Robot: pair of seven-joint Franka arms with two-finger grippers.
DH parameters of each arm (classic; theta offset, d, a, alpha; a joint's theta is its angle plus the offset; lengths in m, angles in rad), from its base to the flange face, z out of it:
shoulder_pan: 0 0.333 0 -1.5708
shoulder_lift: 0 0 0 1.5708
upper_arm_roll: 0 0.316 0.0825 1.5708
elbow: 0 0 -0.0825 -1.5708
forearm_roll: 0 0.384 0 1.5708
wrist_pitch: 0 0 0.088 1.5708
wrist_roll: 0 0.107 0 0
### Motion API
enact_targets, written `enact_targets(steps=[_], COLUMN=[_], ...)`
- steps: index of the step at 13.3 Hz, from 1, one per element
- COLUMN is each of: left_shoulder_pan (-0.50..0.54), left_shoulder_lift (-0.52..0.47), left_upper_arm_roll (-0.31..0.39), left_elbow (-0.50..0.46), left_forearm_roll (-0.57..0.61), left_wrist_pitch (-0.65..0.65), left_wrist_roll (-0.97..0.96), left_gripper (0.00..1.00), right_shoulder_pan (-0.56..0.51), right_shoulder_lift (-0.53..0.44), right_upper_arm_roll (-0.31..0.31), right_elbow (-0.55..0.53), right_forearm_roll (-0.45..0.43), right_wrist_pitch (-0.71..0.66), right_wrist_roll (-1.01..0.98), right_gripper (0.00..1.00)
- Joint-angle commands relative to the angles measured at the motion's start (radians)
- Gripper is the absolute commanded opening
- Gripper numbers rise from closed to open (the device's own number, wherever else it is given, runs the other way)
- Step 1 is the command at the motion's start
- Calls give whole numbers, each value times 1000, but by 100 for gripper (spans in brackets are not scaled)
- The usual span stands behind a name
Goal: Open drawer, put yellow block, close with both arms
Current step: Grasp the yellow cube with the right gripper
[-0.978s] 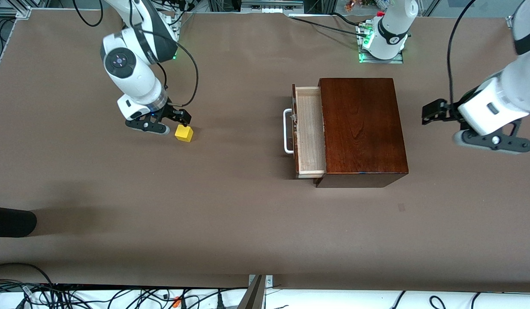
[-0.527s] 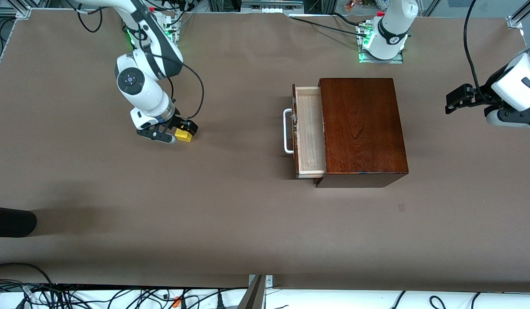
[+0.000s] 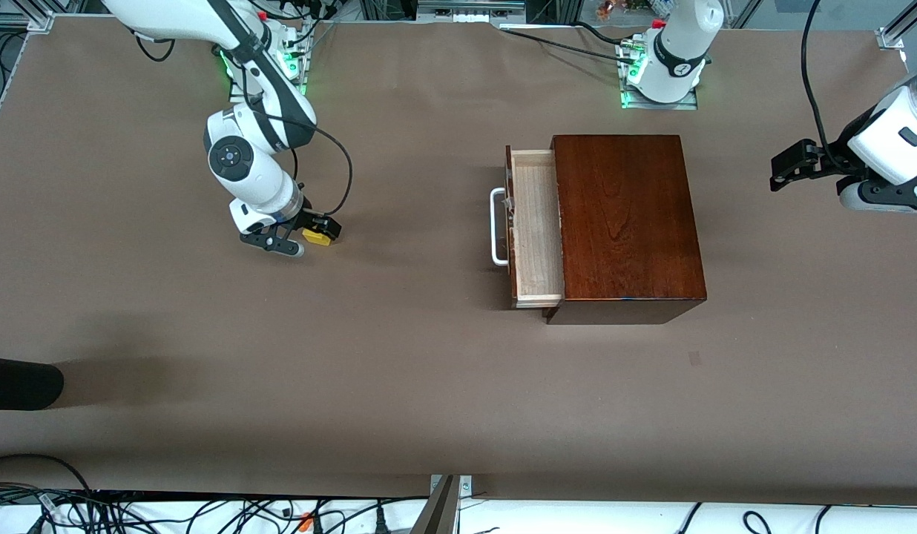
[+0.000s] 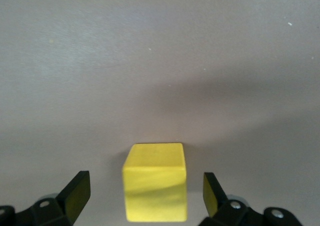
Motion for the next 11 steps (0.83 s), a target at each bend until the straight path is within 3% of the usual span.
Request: enact_targets(steps=[1,2,5,6,8,11], left_shoulder_pan=[-7,-5,-2,-2,-2,-2], left_shoulder_lift=[-28,-30,-30,-30,-30,-30], left_upper_arm_roll=[4,5,3,1,3,3], left_elbow=[-24,-25,-22,-22,-22,-21], left_forearm_roll=[25,25,23,22,22,22], left_wrist_pitch=[15,15,7,11,15,8], left_wrist_roll=[18,18,18,14,17,17], left_gripper=[100,100,100,100,100,100], right_shoulder_pan=[10,17,25,24,24,24], right_shoulder_lift=[25,31,32,22,-44,-130], right_upper_arm_roll=[-2,-2,-4,-5,-9,-2], right_elbow=[-5,-4,1,4,25,196], right_forearm_roll=[-19,-19,-46,-46,-49,-56], right_wrist_pitch=[25,25,22,16,-60,-366], right_wrist_roll=[21,28,34,34,29,11], right_gripper=[100,89,9,0,0,0])
